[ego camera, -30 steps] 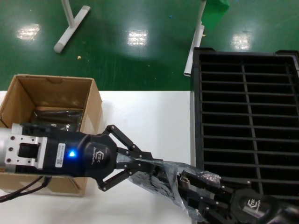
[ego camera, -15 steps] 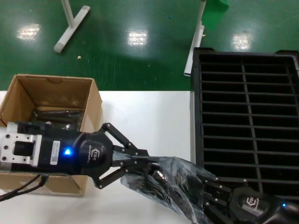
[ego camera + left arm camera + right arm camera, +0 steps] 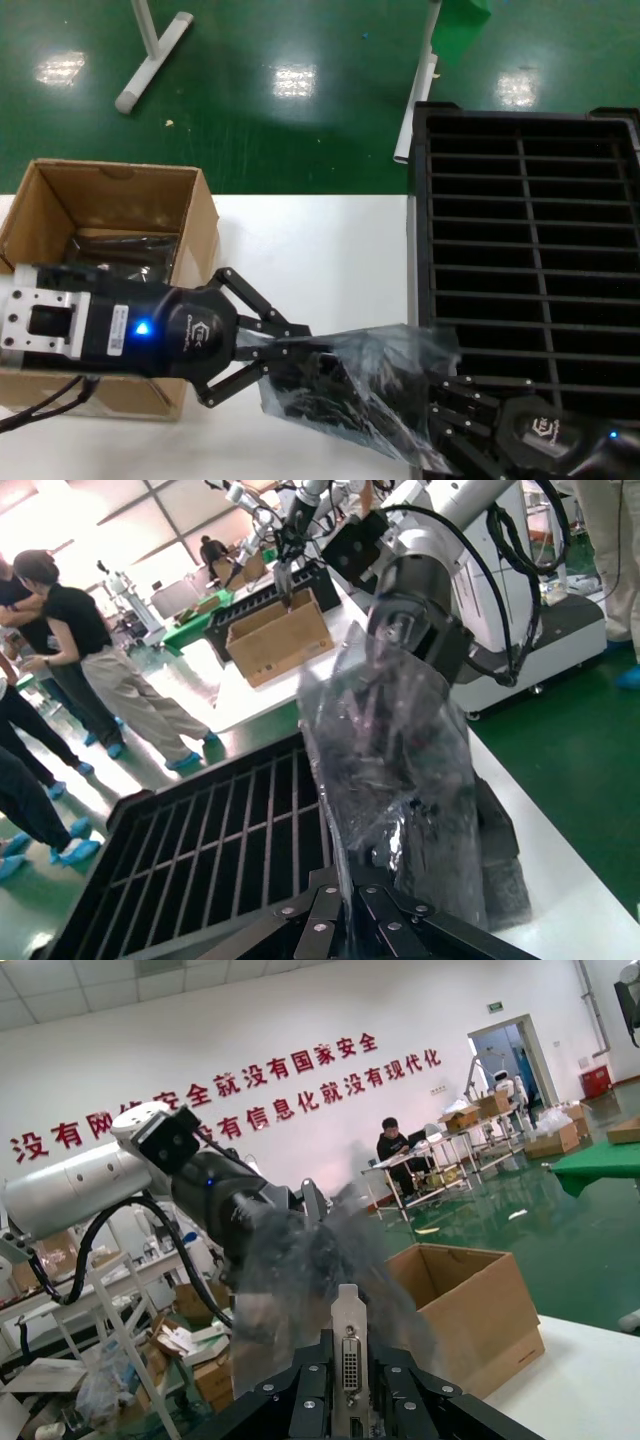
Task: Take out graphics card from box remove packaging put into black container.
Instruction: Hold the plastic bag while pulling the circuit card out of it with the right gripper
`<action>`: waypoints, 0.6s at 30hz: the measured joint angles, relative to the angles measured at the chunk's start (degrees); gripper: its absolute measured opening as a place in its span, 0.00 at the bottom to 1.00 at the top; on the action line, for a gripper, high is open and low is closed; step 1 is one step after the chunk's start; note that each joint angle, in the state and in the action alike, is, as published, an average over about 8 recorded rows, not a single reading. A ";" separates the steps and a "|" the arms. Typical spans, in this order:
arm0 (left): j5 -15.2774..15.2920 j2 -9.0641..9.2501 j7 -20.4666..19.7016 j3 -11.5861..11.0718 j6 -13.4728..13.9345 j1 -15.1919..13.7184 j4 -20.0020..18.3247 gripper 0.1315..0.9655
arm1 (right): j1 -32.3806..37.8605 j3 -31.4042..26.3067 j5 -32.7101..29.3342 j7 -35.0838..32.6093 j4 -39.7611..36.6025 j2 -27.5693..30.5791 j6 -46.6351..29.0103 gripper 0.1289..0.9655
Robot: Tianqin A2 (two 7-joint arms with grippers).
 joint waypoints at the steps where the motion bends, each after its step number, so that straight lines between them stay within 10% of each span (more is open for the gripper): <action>1: 0.11 -0.03 0.09 0.07 0.07 0.01 0.16 0.01 | 0.00 0.05 0.03 0.04 0.03 0.05 -0.01 0.09; 18: 0.00 -0.47 1.36 -0.26 0.72 0.55 1.80 0.01 | 0.62 -0.61 -0.52 0.62 0.19 0.26 0.19 0.09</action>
